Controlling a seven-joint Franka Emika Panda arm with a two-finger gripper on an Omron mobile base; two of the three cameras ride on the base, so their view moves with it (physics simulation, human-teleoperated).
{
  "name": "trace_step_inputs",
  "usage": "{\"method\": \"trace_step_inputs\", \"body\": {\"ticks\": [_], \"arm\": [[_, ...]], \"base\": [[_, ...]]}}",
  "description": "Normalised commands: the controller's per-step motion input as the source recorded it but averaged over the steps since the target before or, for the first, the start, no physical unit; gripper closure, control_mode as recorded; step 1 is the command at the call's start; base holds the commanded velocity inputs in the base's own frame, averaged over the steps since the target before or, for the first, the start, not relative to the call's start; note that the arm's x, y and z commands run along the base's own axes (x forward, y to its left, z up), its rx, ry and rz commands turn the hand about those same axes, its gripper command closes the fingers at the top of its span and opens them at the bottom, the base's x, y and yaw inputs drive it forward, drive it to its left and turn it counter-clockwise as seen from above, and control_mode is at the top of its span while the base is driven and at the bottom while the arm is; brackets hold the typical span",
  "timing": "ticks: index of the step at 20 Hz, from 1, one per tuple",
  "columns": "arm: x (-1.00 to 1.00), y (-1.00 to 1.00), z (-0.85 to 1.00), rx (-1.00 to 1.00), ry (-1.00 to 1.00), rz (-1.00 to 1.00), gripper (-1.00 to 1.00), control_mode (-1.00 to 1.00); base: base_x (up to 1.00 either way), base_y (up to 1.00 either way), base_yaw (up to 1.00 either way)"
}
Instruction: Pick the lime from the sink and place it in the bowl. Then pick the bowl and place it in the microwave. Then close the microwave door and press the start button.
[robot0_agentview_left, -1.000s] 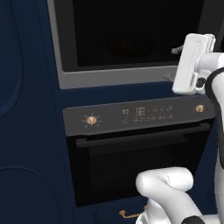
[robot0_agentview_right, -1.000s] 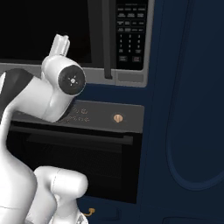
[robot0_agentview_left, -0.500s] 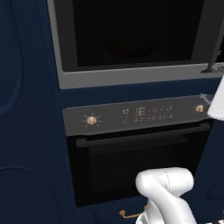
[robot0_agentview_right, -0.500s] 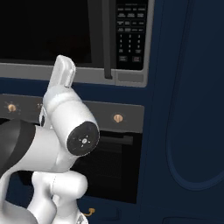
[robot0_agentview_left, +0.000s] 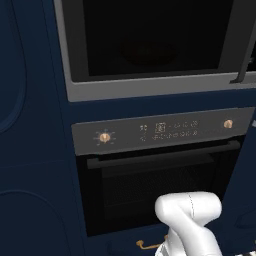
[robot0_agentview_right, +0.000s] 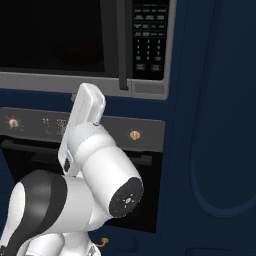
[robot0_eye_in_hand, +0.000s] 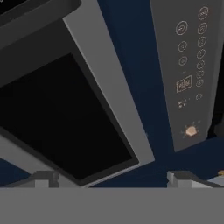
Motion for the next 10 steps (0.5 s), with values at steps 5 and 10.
{"method": "trace_step_inputs", "body": {"ticks": [5, 10], "arm": [[0.44, -0.33, -0.04, 0.0, 0.0, 0.09, -1.0, -1.0], [0.36, -0.32, -0.01, 0.0, 0.0, 0.0, -1.0, -1.0]], "base": [[0.0, 0.0, 0.0], [0.0, 0.0, 0.0]]}}
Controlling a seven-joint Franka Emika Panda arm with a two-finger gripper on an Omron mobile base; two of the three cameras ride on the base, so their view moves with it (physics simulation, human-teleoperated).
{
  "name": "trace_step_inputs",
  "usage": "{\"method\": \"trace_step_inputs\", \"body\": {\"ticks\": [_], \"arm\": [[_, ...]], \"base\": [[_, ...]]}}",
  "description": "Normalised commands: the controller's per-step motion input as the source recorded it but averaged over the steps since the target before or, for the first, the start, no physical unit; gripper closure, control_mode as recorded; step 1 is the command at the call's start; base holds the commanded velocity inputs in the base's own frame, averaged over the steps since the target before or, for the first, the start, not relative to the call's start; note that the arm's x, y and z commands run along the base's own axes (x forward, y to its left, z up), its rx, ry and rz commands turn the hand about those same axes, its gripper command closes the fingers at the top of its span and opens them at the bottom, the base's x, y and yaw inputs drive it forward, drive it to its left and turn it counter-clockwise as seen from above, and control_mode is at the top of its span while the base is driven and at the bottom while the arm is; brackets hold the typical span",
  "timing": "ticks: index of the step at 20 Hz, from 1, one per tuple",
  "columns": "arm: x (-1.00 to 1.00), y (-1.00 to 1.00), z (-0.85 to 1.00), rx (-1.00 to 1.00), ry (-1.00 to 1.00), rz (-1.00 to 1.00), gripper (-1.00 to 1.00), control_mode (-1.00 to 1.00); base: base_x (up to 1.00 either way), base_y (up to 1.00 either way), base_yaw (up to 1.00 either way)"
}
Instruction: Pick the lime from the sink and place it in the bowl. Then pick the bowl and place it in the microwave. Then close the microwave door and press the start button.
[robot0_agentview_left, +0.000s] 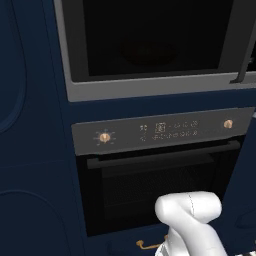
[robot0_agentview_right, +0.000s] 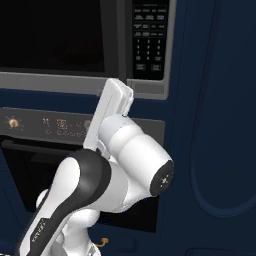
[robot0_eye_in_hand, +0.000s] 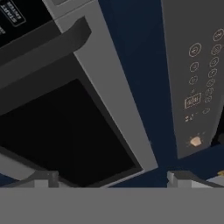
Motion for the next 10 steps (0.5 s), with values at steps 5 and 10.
{"method": "trace_step_inputs", "body": {"ticks": [5, 10], "arm": [[0.47, -0.32, 0.0, 0.0, 0.0, -0.06, -1.0, -1.0], [0.41, -0.32, 0.0, 0.0, 0.0, -0.02, -1.0, -1.0]], "base": [[0.0, 0.0, 0.0], [0.0, 0.0, 0.0]]}}
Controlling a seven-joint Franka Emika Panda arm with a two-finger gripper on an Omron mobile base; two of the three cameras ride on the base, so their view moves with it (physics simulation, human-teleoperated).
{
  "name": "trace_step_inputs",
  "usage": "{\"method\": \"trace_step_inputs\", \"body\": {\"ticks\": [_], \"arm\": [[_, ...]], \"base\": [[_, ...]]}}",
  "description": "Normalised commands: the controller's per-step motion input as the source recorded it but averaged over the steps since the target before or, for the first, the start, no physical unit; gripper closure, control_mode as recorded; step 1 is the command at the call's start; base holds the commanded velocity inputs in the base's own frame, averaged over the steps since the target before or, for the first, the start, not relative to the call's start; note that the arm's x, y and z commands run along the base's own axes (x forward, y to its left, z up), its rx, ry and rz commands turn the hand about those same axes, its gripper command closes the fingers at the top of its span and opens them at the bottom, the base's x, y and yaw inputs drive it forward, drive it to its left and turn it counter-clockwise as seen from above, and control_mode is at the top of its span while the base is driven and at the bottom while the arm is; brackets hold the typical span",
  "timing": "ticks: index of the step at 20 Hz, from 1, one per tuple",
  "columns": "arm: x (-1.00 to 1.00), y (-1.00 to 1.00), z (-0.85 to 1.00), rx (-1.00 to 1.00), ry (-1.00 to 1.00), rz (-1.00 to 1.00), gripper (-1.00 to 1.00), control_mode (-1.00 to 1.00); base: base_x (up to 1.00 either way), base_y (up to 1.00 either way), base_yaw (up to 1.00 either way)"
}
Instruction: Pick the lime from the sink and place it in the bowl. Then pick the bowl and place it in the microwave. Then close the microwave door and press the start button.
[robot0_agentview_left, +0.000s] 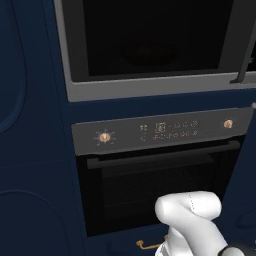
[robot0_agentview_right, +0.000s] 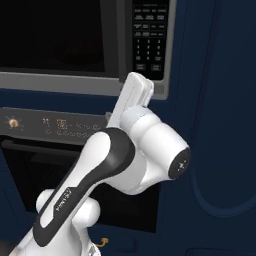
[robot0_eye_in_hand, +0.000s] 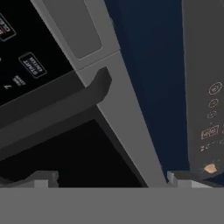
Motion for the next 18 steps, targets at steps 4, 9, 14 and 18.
{"method": "trace_step_inputs", "body": {"ticks": [4, 9, 14, 18], "arm": [[0.6, -0.09, 0.0, 0.0, 0.0, -0.02, -1.0, -1.0], [0.48, -0.14, 0.0, 0.0, 0.0, -0.05, -1.0, -1.0], [0.37, -0.26, 0.0, 0.0, 0.0, -0.03, -1.0, -1.0], [0.38, -0.16, 0.0, 0.0, 0.0, -0.01, -1.0, -1.0]], "base": [[0.0, 0.0, 0.0], [0.0, 0.0, 0.0], [0.0, 0.0, 0.0], [0.0, 0.0, 0.0]]}}
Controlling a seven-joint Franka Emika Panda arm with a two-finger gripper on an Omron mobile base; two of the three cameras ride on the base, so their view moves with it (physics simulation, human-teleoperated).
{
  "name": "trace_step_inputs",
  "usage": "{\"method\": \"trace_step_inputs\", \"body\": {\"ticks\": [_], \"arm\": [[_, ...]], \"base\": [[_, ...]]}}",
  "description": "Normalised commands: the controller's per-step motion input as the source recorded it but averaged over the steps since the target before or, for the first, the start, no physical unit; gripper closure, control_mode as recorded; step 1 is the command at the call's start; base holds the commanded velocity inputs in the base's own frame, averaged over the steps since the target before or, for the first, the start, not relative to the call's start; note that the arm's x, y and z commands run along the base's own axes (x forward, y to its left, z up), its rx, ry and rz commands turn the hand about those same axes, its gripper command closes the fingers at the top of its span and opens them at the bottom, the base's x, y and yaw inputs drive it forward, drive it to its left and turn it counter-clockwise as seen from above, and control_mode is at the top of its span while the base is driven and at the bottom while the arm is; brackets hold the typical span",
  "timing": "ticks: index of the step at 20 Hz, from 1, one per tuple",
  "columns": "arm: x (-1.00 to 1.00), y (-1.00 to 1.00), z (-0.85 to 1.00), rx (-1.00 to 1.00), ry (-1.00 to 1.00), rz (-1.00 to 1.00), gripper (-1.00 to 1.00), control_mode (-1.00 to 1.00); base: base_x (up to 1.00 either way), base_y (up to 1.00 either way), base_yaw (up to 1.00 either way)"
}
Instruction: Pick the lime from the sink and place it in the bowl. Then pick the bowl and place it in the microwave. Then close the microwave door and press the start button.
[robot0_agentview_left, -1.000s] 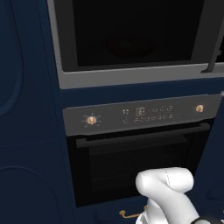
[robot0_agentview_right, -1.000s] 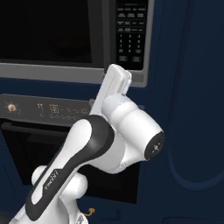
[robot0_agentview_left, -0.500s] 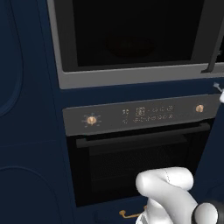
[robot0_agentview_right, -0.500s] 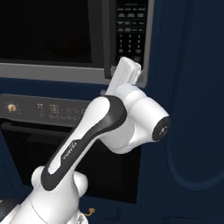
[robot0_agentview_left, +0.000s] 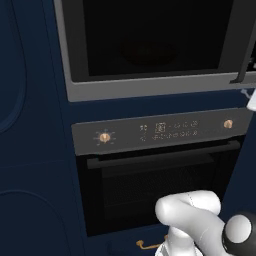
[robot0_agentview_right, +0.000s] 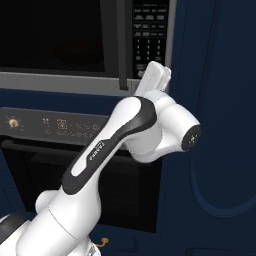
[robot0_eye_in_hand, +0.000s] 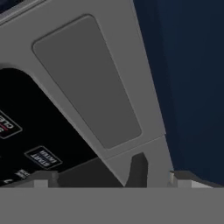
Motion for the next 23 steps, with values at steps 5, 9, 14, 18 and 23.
{"method": "trace_step_inputs", "body": {"ticks": [5, 9, 14, 18, 23], "arm": [[0.19, -0.01, 0.02, 0.0, 0.0, 0.0, -1.0, -1.0], [0.28, 0.0, 0.01, 0.0, 0.0, 0.0, -1.0, -1.0], [0.41, 0.0, 0.0, 0.0, 0.0, 0.0, -1.0, -1.0], [0.65, 0.0, 0.0, 0.0, 0.01, 0.0, -1.0, -1.0], [0.16, 0.0, -0.01, 0.0, -0.01, 0.0, -1.0, -1.0]], "base": [[0.0, 0.0, 0.0], [0.0, 0.0, 0.0], [0.0, 0.0, 0.0], [0.0, 0.0, 0.0], [0.0, 0.0, 0.0]]}}
